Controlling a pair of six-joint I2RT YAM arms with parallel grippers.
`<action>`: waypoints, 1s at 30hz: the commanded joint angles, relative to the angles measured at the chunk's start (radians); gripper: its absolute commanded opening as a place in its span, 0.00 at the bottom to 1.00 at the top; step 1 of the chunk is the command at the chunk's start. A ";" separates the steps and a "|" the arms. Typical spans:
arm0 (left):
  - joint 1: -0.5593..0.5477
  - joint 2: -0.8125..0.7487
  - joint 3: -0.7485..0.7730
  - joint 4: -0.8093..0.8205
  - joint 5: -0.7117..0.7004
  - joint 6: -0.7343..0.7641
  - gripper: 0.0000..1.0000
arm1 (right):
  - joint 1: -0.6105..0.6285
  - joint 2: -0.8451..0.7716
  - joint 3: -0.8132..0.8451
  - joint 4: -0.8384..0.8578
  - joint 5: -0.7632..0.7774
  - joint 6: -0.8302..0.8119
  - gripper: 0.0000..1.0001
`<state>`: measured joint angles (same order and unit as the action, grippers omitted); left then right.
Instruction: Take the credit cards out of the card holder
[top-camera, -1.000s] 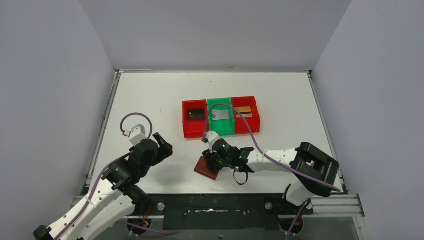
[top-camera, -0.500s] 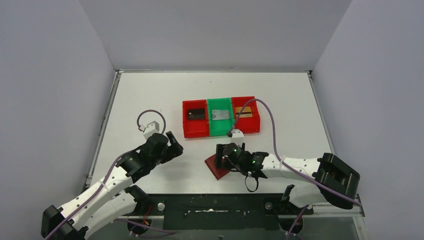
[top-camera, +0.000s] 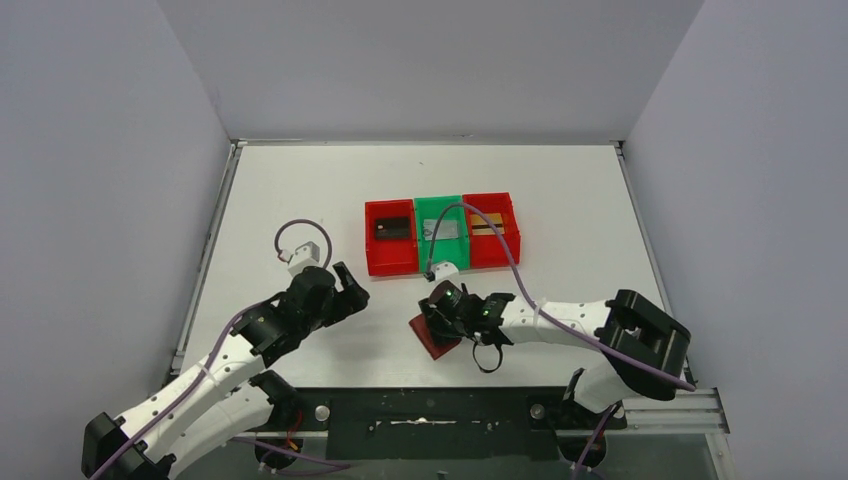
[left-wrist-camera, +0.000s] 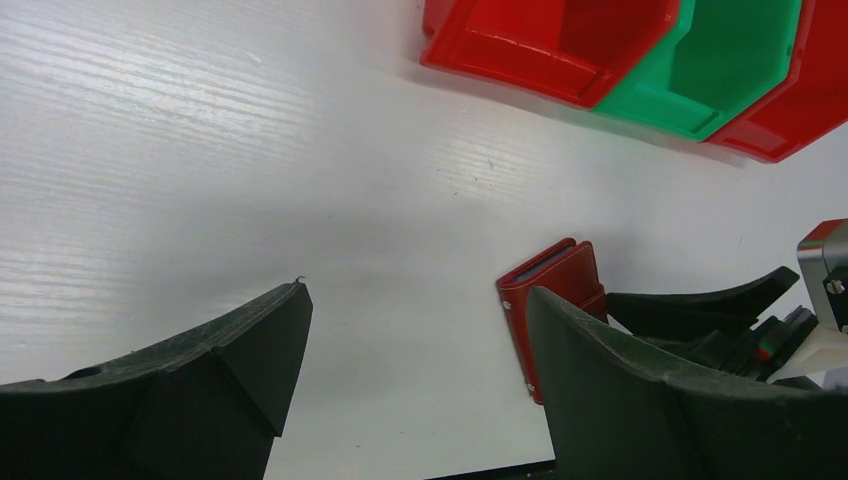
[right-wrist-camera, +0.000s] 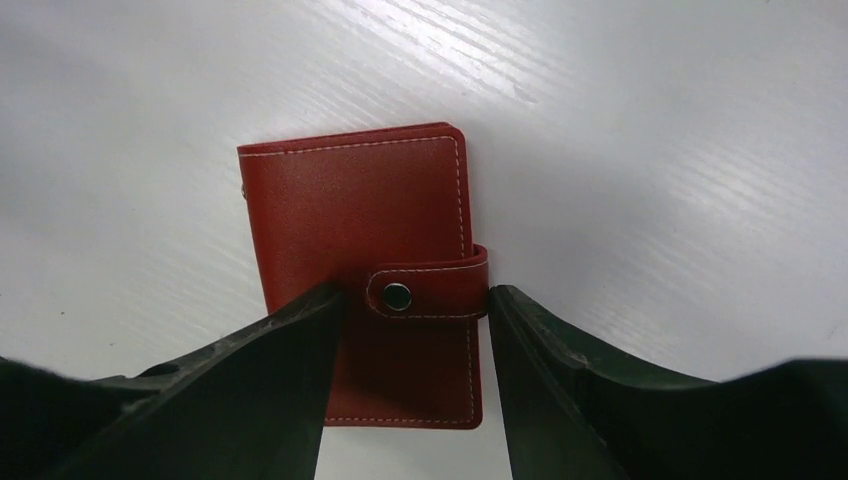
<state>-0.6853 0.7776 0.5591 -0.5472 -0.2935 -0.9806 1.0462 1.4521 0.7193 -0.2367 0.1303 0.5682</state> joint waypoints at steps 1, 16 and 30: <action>0.003 -0.006 0.011 0.050 0.007 0.006 0.79 | 0.015 0.066 0.060 -0.022 0.020 0.004 0.53; 0.001 0.195 -0.003 0.259 0.266 0.082 0.74 | -0.035 -0.015 -0.053 0.164 -0.100 0.371 0.27; -0.106 0.522 0.034 0.449 0.366 0.081 0.66 | -0.127 -0.020 -0.144 0.376 -0.296 0.434 0.18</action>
<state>-0.7609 1.2411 0.5541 -0.2039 0.0540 -0.9058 0.9314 1.4536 0.5854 0.0341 -0.1089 0.9722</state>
